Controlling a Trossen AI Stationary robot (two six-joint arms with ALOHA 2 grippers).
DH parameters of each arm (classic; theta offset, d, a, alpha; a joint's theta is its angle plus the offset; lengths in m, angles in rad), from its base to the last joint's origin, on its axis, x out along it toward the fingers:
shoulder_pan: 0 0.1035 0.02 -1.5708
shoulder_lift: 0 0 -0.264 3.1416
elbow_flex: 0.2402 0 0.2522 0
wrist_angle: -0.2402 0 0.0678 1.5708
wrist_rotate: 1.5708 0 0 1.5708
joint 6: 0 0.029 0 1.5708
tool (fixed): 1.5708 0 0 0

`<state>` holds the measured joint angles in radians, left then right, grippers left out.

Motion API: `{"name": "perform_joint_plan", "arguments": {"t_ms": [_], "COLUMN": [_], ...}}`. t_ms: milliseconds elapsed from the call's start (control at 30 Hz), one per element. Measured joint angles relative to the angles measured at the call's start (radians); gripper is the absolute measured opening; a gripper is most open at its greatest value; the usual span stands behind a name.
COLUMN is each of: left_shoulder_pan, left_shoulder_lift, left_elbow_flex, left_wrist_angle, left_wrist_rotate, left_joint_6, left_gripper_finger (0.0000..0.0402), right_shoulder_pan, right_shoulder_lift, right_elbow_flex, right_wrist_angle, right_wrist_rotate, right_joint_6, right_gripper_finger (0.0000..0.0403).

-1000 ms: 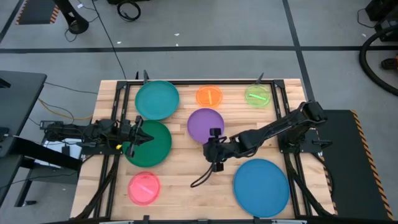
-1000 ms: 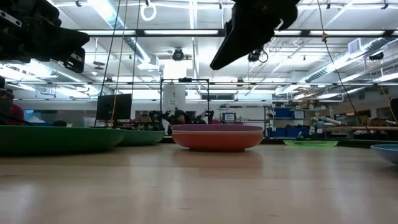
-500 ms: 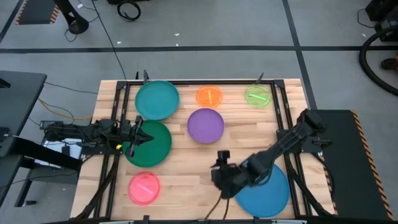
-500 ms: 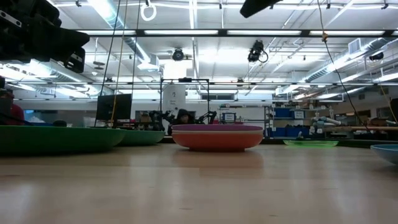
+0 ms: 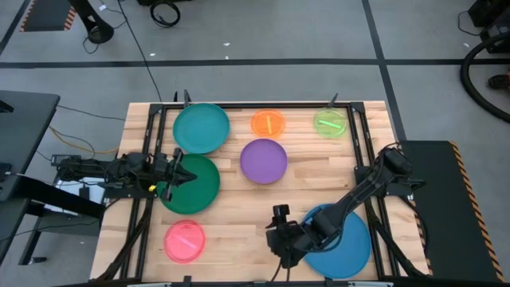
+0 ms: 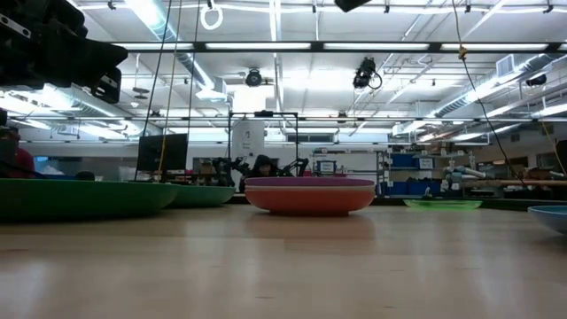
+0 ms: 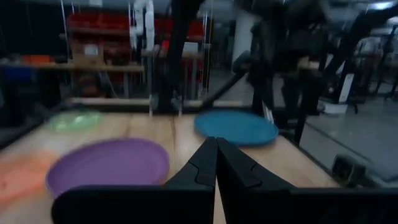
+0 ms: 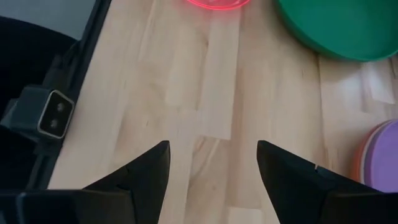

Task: Stack plastic plates
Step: Stack the green plate on top of the light blue plate

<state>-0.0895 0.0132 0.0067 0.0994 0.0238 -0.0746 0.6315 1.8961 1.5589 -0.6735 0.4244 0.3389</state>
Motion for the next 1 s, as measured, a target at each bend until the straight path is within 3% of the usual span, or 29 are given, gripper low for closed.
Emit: {"name": "perform_joint_plan", "arguments": {"t_ms": [300, 400, 600, 733, 1000], "left_shoulder_pan": [-0.004, -0.050, -0.190, -0.309, -0.608], "left_shoulder_lift": [0.014, 0.075, 0.346, 0.557, 0.967], "left_elbow_flex": [0.000, 0.020, 0.122, 0.202, 0.446], "left_wrist_angle": [0.316, 0.315, 0.316, 0.315, 0.257], "left_wrist_rotate": [-0.012, 0.004, -0.179, -0.319, -0.580], "left_joint_6": [-0.116, -0.124, -0.128, -0.222, -0.255], "left_gripper_finger": [0.0014, 0.0013, 0.0011, 0.0010, 0.0010], "right_shoulder_pan": [0.002, 0.002, 0.001, 0.000, 0.033], "right_shoulder_lift": [0.000, 0.000, 0.000, 0.000, 0.000], "right_elbow_flex": [0.000, 0.000, 0.000, 0.000, 0.000], "right_wrist_angle": [-0.002, -0.006, -0.011, -0.012, -0.024], "right_wrist_rotate": [-0.007, -0.007, -0.007, -0.006, -0.006], "right_joint_6": [-0.001, -0.010, -0.058, -0.051, -0.003], "right_gripper_finger": [0.0249, 0.0249, 0.0249, 0.0249, 0.0249]}}
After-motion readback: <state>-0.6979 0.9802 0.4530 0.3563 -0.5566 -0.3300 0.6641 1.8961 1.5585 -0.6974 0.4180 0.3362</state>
